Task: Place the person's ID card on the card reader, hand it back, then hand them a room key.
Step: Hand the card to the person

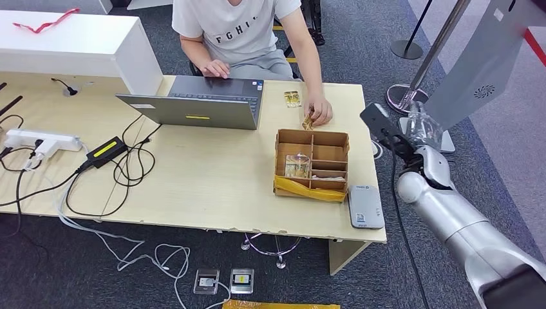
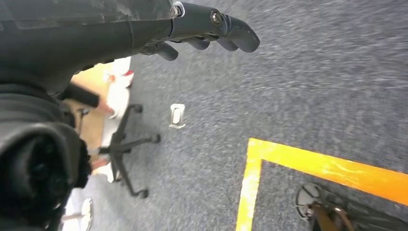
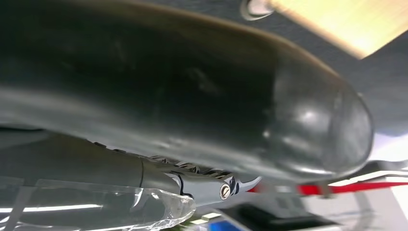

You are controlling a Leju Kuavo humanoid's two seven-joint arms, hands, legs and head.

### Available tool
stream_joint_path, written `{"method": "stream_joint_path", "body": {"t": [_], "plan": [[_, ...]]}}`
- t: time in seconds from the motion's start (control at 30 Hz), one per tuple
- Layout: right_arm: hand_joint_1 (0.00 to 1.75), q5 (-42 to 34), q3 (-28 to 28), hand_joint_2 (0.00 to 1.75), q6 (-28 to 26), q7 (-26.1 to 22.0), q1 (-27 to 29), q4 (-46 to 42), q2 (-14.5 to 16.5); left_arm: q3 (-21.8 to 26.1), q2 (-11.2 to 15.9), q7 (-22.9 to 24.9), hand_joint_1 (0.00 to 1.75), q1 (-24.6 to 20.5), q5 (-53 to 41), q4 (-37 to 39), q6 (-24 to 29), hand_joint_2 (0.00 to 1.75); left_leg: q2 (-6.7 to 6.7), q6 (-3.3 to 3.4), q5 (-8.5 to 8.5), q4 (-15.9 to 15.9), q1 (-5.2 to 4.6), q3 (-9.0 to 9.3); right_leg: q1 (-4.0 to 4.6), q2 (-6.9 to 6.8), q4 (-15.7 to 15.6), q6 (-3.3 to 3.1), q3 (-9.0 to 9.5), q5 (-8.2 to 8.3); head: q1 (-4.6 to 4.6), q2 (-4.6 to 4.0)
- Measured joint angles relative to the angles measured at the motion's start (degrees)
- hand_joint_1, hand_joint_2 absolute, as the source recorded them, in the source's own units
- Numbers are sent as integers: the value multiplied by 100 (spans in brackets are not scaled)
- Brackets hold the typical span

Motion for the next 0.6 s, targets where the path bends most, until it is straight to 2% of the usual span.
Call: {"method": "stream_joint_path", "body": {"t": [0.13,0.27,0.47,0.6], "plan": [[0,-212,-240,0,-69,370,170,232,-531,5,-1,51,0,10,94,0,48,0,2,6,-6,1,0,1,0,-2,-4,2,-1,-2,-1,0],[0,-524,-402,0,-166,431,670,457,-1004,8,-7,48,0,11,119,0,55,0,0,9,-10,0,3,-2,3,-5,-4,2,2,-4,-1,1],[0,-790,-540,0,-273,505,1315,671,-1428,10,-9,36,0,3,131,0,60,0,6,8,-13,-1,6,4,7,5,-5,2,1,-6,-2,0],[0,-1408,-684,0,-538,121,1959,785,-1634,14,-8,32,0,10,182,0,85,0,-17,8,-14,-1,9,-2,10,-16,-5,3,9,-10,-2,0]]}}
